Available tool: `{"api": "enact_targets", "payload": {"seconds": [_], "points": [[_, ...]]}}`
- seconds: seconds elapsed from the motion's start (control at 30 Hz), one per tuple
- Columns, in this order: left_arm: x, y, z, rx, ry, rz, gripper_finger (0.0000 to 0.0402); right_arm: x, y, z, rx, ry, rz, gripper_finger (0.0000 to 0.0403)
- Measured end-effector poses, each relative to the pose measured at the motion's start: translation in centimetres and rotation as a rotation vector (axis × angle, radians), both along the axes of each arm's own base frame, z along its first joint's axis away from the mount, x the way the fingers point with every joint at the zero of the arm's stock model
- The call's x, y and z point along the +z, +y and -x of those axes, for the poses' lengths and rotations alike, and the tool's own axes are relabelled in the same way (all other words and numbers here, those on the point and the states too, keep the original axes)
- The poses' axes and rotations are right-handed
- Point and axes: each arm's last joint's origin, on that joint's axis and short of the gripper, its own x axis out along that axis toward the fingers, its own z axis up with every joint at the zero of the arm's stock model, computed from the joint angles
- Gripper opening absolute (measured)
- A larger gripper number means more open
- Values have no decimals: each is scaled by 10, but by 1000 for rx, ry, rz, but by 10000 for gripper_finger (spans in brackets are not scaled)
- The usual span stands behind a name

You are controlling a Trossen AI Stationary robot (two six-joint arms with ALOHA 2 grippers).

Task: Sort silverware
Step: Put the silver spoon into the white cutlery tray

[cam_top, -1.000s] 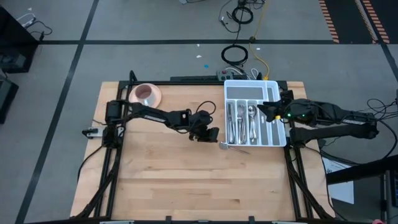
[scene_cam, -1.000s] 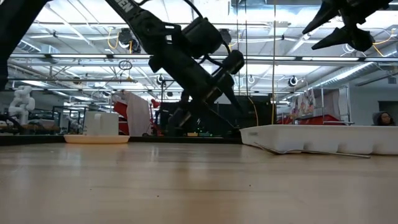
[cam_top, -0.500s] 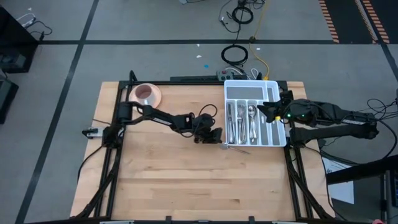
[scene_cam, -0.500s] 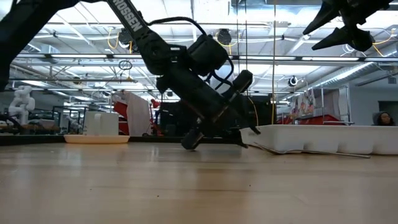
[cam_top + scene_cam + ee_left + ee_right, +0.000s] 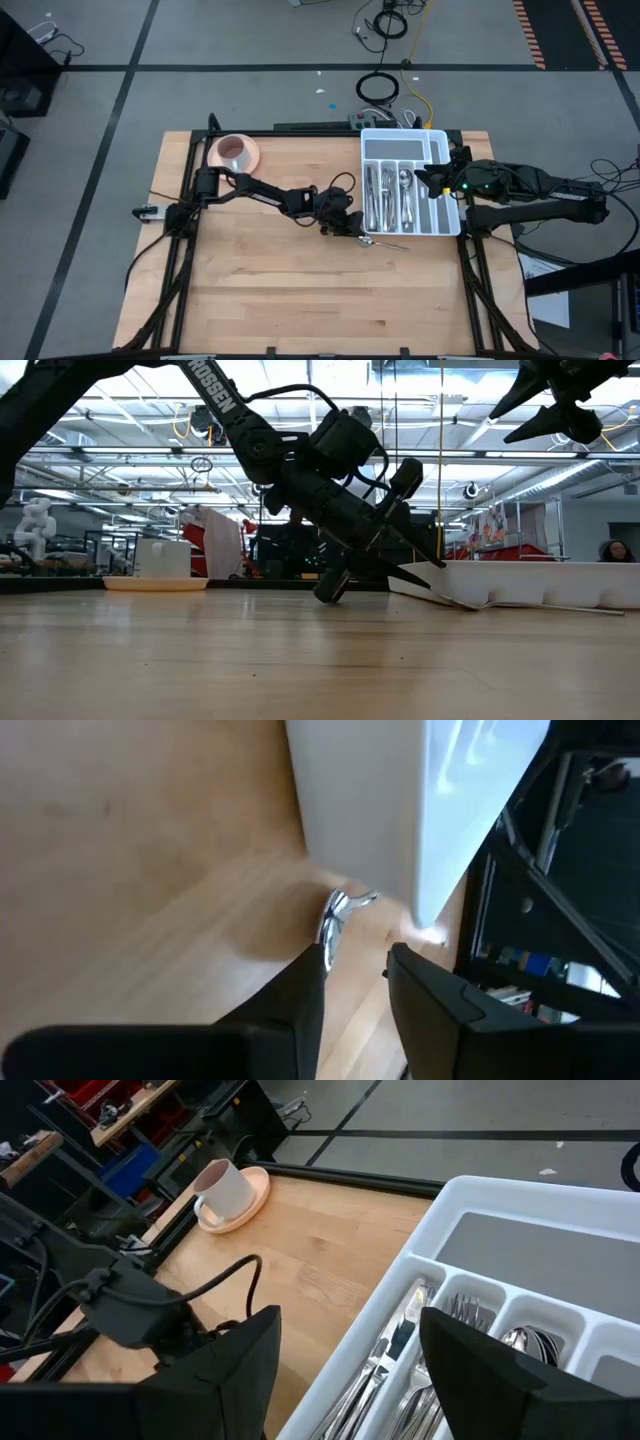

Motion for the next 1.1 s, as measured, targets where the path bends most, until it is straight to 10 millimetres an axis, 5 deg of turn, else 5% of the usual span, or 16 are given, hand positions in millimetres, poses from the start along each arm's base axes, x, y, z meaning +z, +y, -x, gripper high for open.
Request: {"api": "enact_targets", "payload": {"seconds": [1.1], "points": [[-13, -40, 5, -115, 72, -92, 89, 0, 1, -1, 55, 8, -10, 231]]}}
